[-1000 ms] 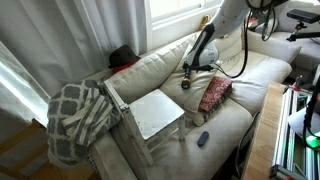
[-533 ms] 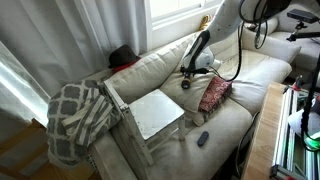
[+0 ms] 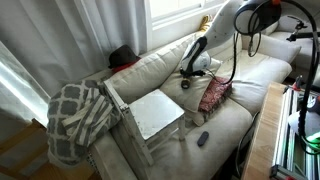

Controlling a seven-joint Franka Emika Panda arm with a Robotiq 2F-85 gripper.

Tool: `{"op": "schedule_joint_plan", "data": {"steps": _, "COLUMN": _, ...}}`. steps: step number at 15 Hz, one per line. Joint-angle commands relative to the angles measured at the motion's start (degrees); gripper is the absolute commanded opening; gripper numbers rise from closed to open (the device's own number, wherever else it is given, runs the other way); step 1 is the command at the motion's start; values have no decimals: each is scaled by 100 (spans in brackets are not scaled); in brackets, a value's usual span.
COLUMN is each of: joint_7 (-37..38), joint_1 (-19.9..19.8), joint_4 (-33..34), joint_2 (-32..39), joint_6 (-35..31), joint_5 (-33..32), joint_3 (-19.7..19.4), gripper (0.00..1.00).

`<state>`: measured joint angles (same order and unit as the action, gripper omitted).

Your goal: Place the torch upright on the seat of the white chair.

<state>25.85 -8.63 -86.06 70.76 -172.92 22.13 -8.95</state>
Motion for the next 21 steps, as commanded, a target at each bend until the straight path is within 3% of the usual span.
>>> {"op": "schedule_joint_plan", "data": {"steps": 1, "joint_7": -270, "joint_1": -297, "joint_4": 192, "joint_2": -54, "joint_6": 183, "joint_5": -41, "joint_3": 308, "gripper": 8}}
{"op": "schedule_joint_plan", "data": {"steps": 3, "joint_7": -762, "joint_1": -590, "joint_4": -166, "joint_2": -423, "joint_6": 107, "joint_5": -111, "joint_3": 754, "gripper": 0}}
{"op": "schedule_joint_plan", "data": {"steps": 10, "joint_7": -2911, "joint_1": -1963, "joint_4": -1368, "joint_2": -1474, "joint_6": -126, "joint_5": -236, "joint_3": 2647, "gripper": 2}}
{"op": "schedule_joint_plan", "data": {"steps": 14, "joint_7": -4155, "joint_1": -2918, "joint_4": -2433, "joint_2": -1924, "joint_6": -690, "joint_5": -442, "joint_3": 3994, "gripper": 2}}
{"op": "schedule_joint_plan", "data": {"steps": 18, "joint_7": -4666, "joint_1": -3959, "joint_4": -3457, "joint_2": -1931, "joint_6": -1432, "joint_5": -1501, "joint_3": 5224, "gripper": 2}}
{"op": "schedule_joint_plan", "data": {"steps": 21, "joint_7": -4441, "joint_1": -4496, "joint_4": -4087, "joint_2": -1827, "joint_6": -1842, "joint_5": -2497, "joint_3": 5727, "gripper": 2}}
